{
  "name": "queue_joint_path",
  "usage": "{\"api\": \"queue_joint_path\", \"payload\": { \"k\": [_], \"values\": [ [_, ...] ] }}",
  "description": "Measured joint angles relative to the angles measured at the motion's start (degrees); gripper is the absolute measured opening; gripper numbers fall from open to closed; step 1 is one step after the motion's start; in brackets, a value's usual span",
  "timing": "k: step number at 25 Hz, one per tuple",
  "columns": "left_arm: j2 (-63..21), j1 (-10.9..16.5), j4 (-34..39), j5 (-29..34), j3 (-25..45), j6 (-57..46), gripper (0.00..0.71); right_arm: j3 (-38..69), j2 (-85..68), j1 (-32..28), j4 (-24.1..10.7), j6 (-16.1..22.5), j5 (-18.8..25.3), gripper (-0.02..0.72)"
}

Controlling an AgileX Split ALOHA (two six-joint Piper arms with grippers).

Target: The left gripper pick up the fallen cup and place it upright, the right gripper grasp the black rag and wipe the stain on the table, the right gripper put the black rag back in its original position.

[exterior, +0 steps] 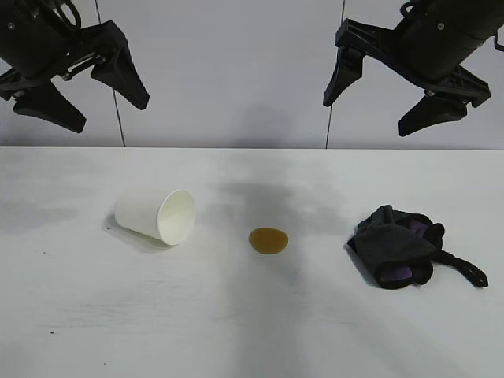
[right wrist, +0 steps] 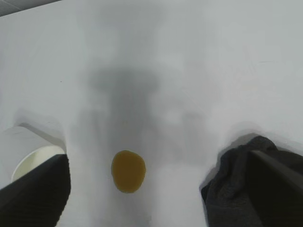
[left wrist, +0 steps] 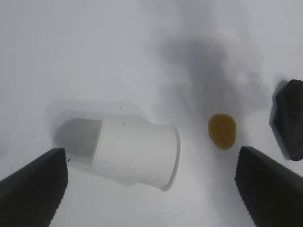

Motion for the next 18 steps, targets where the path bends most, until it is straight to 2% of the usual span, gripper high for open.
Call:
{"api": "queue_joint_path", "payload": {
  "k": [13, 18],
  "values": [
    [0.0, 0.0, 0.0, 0.0, 0.0, 0.0, 0.694, 0.0, 0.0, 0.0, 0.0, 0.0, 0.0, 0.694],
    [0.0, 0.0, -1.8, -2.2, 0.0, 0.0, 0.694, 0.0, 0.0, 0.0, 0.0, 0.0, 0.2, 0.694]
  ]
}}
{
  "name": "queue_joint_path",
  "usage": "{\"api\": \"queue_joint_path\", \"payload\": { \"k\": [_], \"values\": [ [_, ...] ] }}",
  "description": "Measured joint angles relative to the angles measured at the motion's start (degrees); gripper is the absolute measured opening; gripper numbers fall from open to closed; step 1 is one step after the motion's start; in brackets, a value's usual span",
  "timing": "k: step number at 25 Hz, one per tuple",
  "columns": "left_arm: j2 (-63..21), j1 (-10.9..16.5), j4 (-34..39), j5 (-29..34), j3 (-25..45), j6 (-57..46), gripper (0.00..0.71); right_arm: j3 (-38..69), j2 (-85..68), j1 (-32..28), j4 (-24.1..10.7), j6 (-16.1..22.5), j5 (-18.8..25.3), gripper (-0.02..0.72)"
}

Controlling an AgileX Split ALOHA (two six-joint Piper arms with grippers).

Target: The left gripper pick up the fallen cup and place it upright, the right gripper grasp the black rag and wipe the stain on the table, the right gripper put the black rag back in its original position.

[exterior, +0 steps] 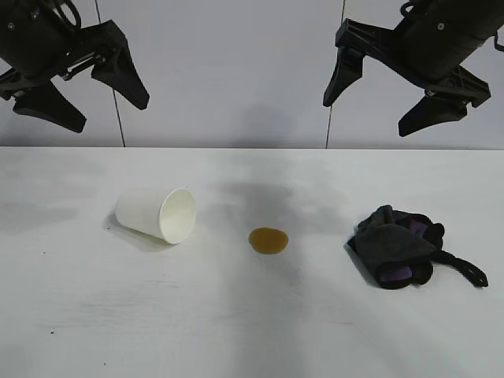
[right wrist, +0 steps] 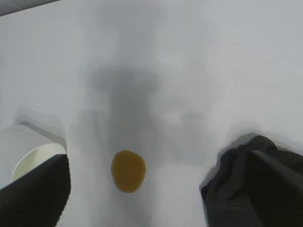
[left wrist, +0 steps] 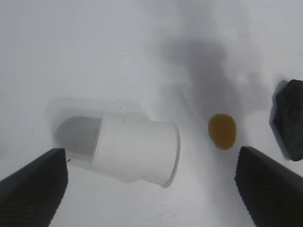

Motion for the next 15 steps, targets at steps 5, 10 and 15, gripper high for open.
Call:
{"api": "queue_joint_path", "payload": {
  "k": [5, 10, 15],
  "values": [
    [0.0, 0.0, -1.5, -3.5, -0.3, 0.0, 0.694, 0.0, 0.0, 0.0, 0.0, 0.3, 0.1, 0.694],
    [0.0, -1.6, 1.9, 6.1, -2.2, 17.0, 0.694, 0.0, 0.0, 0.0, 0.0, 0.3, 1.4, 0.694],
    [0.0, -7.5, 8.8, 14.0, -2.3, 37.0, 0.694, 0.0, 0.0, 0.0, 0.0, 0.3, 2.6, 0.694]
  ]
}}
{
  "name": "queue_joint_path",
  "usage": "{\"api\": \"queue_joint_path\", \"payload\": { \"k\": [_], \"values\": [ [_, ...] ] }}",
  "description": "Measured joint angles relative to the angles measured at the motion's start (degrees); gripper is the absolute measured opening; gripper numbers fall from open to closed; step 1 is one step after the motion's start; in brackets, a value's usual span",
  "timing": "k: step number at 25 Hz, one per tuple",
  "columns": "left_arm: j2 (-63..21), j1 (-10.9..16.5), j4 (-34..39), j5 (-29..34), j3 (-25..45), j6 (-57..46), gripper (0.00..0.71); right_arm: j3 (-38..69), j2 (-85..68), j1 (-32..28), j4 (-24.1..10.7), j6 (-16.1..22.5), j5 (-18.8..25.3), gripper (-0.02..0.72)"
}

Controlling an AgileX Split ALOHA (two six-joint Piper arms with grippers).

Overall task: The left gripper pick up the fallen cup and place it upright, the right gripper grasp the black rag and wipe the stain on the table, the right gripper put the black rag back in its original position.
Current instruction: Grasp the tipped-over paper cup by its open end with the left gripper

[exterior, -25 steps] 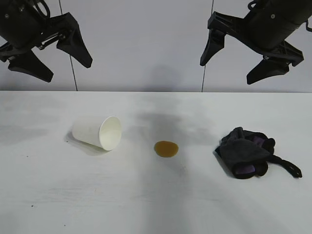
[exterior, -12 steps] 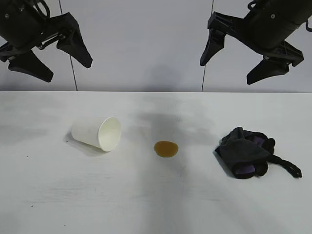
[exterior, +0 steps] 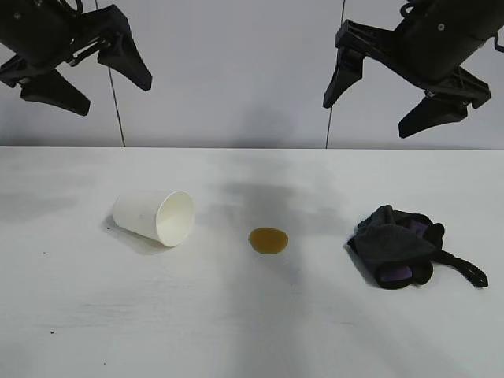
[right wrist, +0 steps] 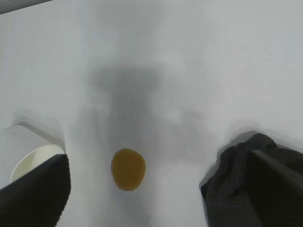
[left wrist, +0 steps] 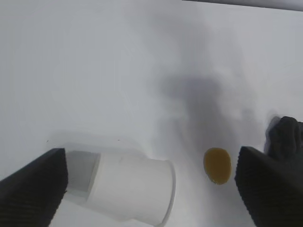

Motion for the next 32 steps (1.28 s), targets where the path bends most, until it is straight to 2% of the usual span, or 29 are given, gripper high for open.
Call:
{"api": "queue_joint_path", "payload": {
  "k": [5, 8, 13, 22, 32],
  "values": [
    [0.0, -5.8, 15.4, -3.5, 0.0, 3.6, 0.694, 0.0, 0.0, 0.0, 0.0, 0.0, 1.7, 0.694],
    [0.3, -7.9, 21.0, -6.5, 0.1, 5.7, 0.694, 0.0, 0.0, 0.0, 0.0, -0.3, 1.9, 0.694],
    [3.4, -8.1, 21.6, -8.3, 0.1, 8.8, 0.694, 0.0, 0.0, 0.0, -0.2, -0.8, 3.1, 0.694],
    [8.5, -8.1, 18.9, -11.2, 0.5, 26.2, 0.694, 0.0, 0.0, 0.0, -1.2, -1.4, 3.5, 0.694],
    [12.6, -8.1, 17.7, -16.5, 0.7, 30.4, 0.694, 0.0, 0.0, 0.0, -1.3, -1.8, 4.2, 0.694]
  ]
}}
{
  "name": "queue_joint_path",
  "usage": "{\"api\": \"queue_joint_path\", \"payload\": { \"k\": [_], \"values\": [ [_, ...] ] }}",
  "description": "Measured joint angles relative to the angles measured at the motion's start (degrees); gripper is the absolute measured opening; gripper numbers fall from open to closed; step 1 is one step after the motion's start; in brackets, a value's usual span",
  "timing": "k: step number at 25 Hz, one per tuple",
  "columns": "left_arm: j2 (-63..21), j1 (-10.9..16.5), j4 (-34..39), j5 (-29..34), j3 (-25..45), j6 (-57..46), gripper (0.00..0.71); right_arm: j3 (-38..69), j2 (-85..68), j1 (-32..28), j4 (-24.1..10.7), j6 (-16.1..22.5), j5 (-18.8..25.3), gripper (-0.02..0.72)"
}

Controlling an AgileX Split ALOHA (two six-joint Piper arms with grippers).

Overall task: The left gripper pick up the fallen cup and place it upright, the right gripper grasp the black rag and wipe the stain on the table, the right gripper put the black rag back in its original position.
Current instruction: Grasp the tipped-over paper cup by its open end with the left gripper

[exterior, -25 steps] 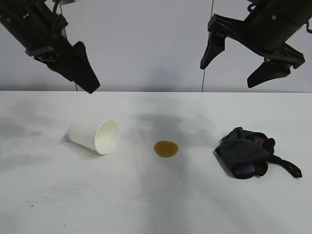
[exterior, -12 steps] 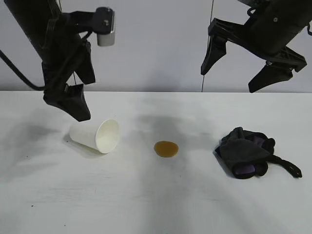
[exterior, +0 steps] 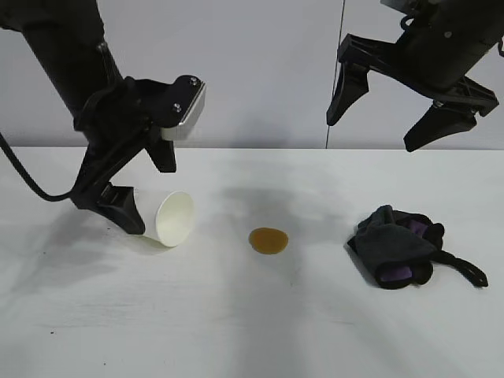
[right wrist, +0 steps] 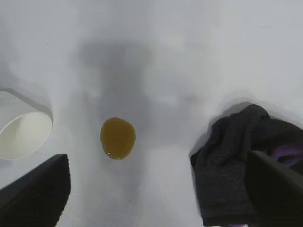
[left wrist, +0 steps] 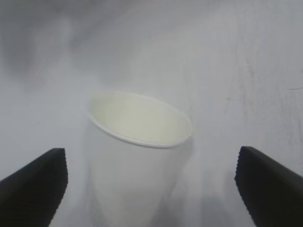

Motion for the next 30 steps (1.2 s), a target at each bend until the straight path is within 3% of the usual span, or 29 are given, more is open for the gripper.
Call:
{"api": "queue_joint_path", "payload": {
  "k": [15, 21, 27, 30],
  "values": [
    [5.0, 1.1, -1.6, -3.3, 0.0, 3.2, 0.684, 0.0, 0.0, 0.0, -0.4, -0.3, 1.0, 0.694],
    [5.4, 1.3, -2.9, -4.9, 0.0, 3.4, 0.54, 0.0, 0.0, 0.0, -0.4, -0.3, 1.0, 0.694],
    [5.9, 1.3, -3.6, -5.9, 0.0, 3.6, 0.476, 0.0, 0.0, 0.0, -0.4, -0.3, 1.0, 0.694],
    [5.3, 1.4, -8.0, -5.7, 0.0, 3.6, 0.465, 0.0, 0.0, 0.0, -0.4, -0.3, 1.0, 0.694]
  ]
}}
